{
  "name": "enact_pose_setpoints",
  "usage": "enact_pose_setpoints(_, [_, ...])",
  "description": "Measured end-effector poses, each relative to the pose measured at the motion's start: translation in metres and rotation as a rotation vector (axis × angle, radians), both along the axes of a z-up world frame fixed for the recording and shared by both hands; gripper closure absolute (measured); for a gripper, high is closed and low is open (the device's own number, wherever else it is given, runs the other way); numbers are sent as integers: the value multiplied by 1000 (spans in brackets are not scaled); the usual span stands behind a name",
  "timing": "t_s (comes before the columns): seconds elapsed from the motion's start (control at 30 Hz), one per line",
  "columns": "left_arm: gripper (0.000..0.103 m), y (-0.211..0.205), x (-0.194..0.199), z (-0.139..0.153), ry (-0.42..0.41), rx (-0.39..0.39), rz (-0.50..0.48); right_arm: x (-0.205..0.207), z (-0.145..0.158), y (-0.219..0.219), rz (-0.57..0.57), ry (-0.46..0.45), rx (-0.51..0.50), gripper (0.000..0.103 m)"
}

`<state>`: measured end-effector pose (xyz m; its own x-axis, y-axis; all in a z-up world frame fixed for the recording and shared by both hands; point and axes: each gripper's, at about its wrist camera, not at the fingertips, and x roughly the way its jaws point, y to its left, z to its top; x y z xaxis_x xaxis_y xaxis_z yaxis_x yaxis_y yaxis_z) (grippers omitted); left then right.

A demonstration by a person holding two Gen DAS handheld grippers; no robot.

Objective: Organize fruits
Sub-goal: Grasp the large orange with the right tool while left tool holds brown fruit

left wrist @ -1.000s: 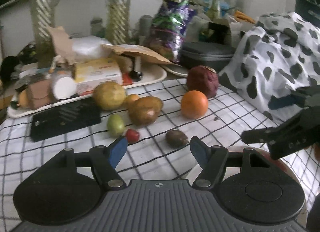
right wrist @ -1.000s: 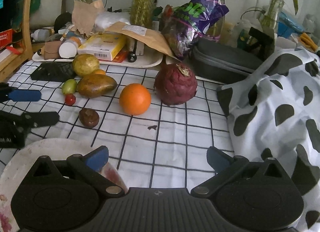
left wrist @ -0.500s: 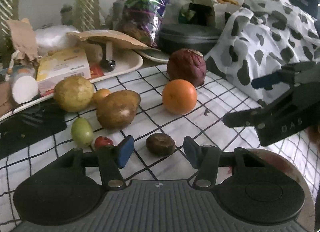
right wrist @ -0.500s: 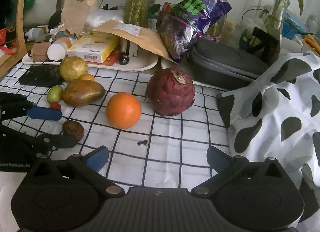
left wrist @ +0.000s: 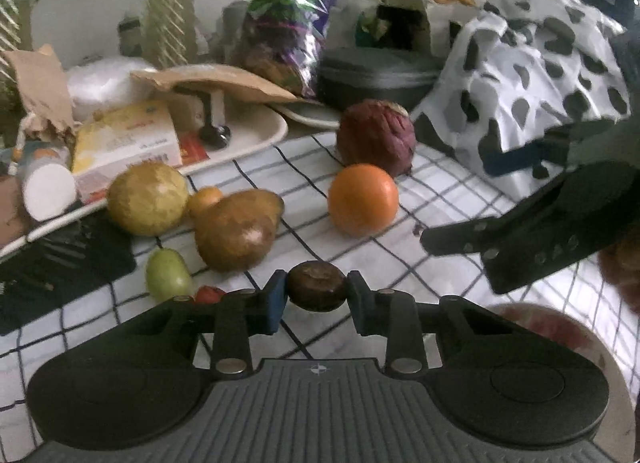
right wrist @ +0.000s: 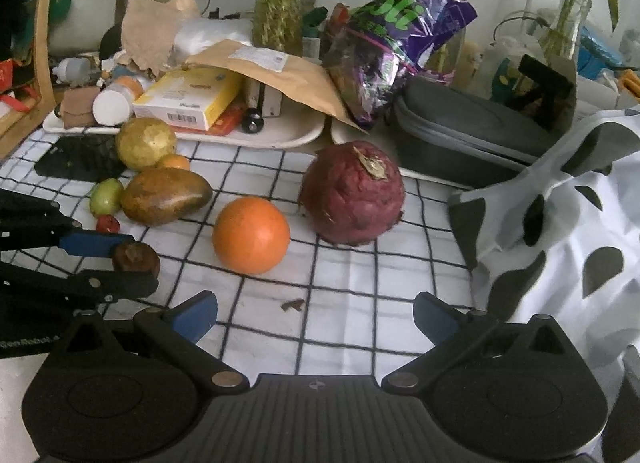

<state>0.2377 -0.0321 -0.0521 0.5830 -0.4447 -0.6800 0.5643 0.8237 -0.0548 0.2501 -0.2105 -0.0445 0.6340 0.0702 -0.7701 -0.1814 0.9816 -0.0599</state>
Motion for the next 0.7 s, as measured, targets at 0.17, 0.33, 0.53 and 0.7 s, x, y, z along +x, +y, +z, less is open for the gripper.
enact_pose_setpoints(0.17, [72, 8, 2, 9, -35, -6, 49, 9, -2, 4, 28, -17, 67, 0])
enact_pose_setpoints(0.33, [72, 16, 4, 12, -46, -2, 89, 21, -7, 8, 43, -16, 148, 5])
enact_pose_setpoints(0.53, [72, 21, 5, 14, -44, -12, 98, 37, -15, 11, 39, 0, 238, 16])
enact_pose_setpoints(0.7, [72, 22, 5, 13, -41, -18, 99, 47, -23, 12, 34, 17, 244, 44])
